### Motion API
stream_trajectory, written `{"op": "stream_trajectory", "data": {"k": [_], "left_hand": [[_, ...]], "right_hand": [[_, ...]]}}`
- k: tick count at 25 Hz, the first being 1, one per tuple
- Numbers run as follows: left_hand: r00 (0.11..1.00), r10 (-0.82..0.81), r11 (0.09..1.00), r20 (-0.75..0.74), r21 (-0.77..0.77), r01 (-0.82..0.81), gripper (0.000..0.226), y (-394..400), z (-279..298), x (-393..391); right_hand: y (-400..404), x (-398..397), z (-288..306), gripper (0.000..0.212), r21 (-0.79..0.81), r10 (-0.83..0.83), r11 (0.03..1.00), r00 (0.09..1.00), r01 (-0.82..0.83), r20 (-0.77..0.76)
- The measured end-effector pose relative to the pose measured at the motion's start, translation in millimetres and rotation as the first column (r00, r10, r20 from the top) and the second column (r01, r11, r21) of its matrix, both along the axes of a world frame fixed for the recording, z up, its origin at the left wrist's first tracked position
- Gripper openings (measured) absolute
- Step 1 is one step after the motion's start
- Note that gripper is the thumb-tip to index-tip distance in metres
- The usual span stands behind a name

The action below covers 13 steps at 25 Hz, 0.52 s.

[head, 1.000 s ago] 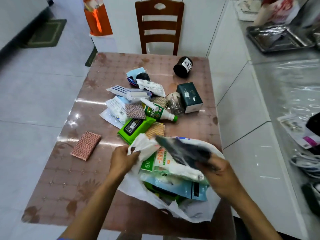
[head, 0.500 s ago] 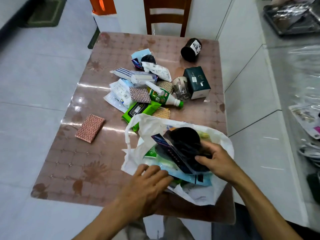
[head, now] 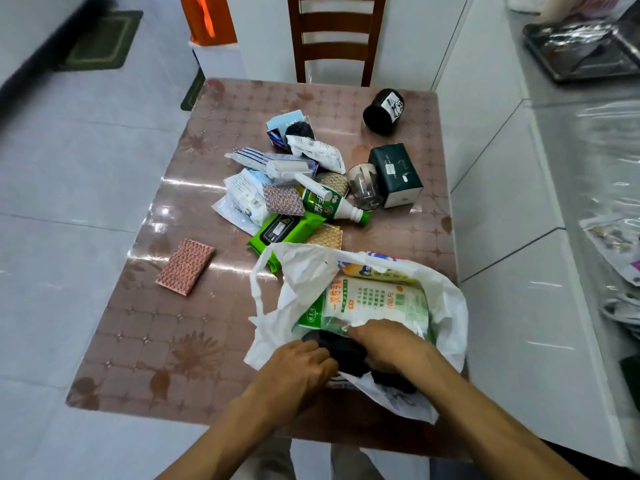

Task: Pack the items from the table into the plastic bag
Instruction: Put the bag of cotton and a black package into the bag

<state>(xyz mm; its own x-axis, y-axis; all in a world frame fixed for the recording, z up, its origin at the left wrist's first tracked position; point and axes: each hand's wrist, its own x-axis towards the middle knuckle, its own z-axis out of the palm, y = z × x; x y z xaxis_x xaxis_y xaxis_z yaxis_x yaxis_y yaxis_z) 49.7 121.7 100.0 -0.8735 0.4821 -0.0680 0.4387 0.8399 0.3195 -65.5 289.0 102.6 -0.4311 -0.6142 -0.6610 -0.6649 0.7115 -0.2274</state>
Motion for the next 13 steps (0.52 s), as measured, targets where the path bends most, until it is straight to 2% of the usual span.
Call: {"op": "stream_trajectory", "data": {"k": [2, 5, 7, 8, 10, 11, 12, 13], "left_hand": [[0.998, 0.056, 0.998, -0.023, 0.009, -0.056, 0.014, -5.0, -1.1, -4.8], [0.985, 0.078, 0.996, -0.154, 0.050, -0.072, 0.003, -2.7, -0.1, -7.1], [0.934, 0.269, 0.960, -0.236, 0.145, -0.240, 0.025, -1.9, 6.4, -11.6], [0.861, 0.436, 0.899, -0.261, 0.167, -0.405, 0.040, -8.2, 11.7, -17.3], [0.630, 0.745, 0.664, -0.219, 0.165, -0.729, 0.069, -33.6, 19.2, -29.3], [0.515, 0.854, 0.520, -0.078, 0.164, -0.838, 0.077, -47.5, 20.3, -33.9], [0.425, 0.894, 0.397, 0.144, 0.186, -0.899, 0.075, -59.7, 20.1, -38.9], [0.342, 0.841, 0.250, 0.419, 0.259, -0.933, 0.061, -67.2, 24.9, -45.1]], "right_hand": [[7.2, -2.2, -3.6, 0.033, -0.041, -0.054, 0.998, 0.988, 0.048, -0.143], [15.3, 3.8, -13.2, 0.031, -0.145, -0.148, 0.981, 0.982, 0.131, -0.116], [9.0, 13.1, -20.4, 0.030, -0.199, -0.156, 0.970, 0.984, 0.137, -0.082], [8.7, 15.7, -21.3, 0.033, -0.256, -0.188, 0.953, 0.978, 0.160, -0.090], [20.6, 9.6, -14.0, 0.041, -0.410, -0.317, 0.891, 0.915, 0.196, -0.251], [34.2, 3.5, -9.6, 0.045, -0.455, -0.385, 0.870, 0.837, 0.188, -0.390], [49.1, -2.8, -5.9, 0.051, -0.446, -0.423, 0.875, 0.743, 0.187, -0.519], [64.1, -8.3, -3.5, 0.056, -0.373, -0.405, 0.905, 0.685, 0.205, -0.606]]}}
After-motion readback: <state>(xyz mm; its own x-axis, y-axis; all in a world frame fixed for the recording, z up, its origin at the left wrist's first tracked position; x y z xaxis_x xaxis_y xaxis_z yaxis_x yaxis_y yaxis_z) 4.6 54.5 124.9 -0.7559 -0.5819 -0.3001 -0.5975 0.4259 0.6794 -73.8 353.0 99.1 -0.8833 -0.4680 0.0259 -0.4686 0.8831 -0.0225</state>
